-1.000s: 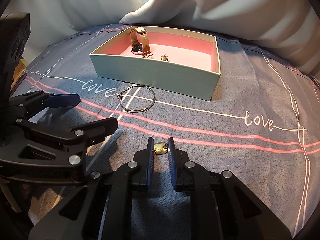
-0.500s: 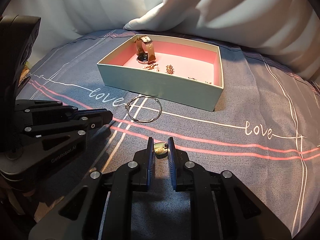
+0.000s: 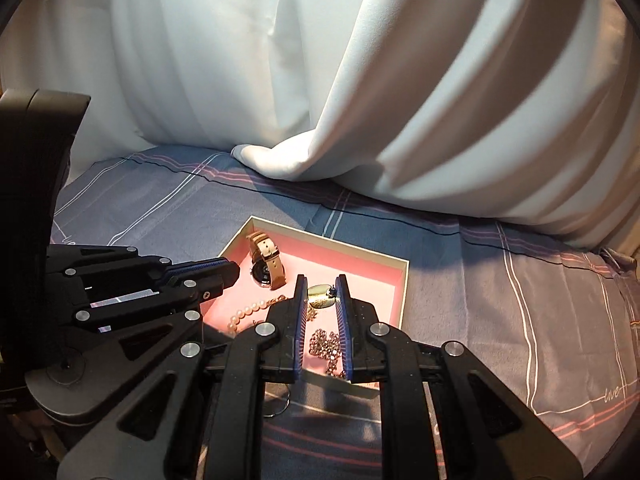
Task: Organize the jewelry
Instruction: 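Lower the gold charm into the box and open the right tool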
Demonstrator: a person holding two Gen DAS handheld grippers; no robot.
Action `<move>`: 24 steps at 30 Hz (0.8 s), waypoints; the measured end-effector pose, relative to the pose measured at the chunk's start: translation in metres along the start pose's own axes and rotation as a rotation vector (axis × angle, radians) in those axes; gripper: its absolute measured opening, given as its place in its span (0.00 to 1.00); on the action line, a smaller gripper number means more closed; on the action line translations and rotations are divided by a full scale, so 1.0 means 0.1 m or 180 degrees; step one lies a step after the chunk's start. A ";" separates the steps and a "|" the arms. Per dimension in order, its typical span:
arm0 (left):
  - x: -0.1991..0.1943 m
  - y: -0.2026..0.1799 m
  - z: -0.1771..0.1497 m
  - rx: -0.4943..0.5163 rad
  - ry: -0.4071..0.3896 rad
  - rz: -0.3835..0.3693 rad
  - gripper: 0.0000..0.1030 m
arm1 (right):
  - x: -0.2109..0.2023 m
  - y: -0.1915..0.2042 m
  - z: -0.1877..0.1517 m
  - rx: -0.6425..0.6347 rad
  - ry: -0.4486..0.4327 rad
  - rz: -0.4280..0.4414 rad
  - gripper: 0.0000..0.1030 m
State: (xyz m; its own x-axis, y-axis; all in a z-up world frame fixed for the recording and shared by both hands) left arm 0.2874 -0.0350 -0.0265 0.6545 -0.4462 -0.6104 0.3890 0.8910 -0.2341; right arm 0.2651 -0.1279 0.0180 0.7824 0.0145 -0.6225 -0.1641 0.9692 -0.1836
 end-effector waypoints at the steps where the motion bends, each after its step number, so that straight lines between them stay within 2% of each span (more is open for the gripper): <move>1: -0.01 0.02 0.08 -0.0021 -0.0042 0.0014 0.04 | 0.02 -0.01 0.06 0.0002 -0.0019 -0.0008 0.15; 4: -0.01 0.04 0.26 -0.0049 -0.0093 0.0020 0.04 | 0.08 -0.03 0.20 0.0004 -0.0018 -0.0044 0.15; 9: 0.06 0.12 0.37 -0.0143 -0.0073 0.0049 0.04 | 0.23 -0.03 0.22 0.0010 0.0091 -0.0071 0.15; 22: 0.39 0.29 0.17 -0.0302 0.0208 0.0101 0.04 | 0.62 -0.04 -0.10 0.0007 0.0448 -0.0058 0.15; 24: 0.40 0.30 0.15 -0.0313 0.0229 0.0088 0.08 | 0.66 -0.04 -0.17 -0.0044 0.0514 -0.0082 0.20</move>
State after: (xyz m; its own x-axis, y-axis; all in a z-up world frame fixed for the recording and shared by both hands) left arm 0.3353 -0.0271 -0.0466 0.6145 -0.4172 -0.6696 0.3036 0.9084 -0.2875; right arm 0.3075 -0.1345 -0.0351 0.6799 -0.0511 -0.7315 -0.1542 0.9653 -0.2108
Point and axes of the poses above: each gripper's, at about its wrist camera, not at the fingertips, and x roughly the way its jaws point, y to its left, z to its top, the point moved 8 cm from there along x, roughly the way its jaws point, and after that the axes turned 14 degrees about -z, right-handed, at the moved point
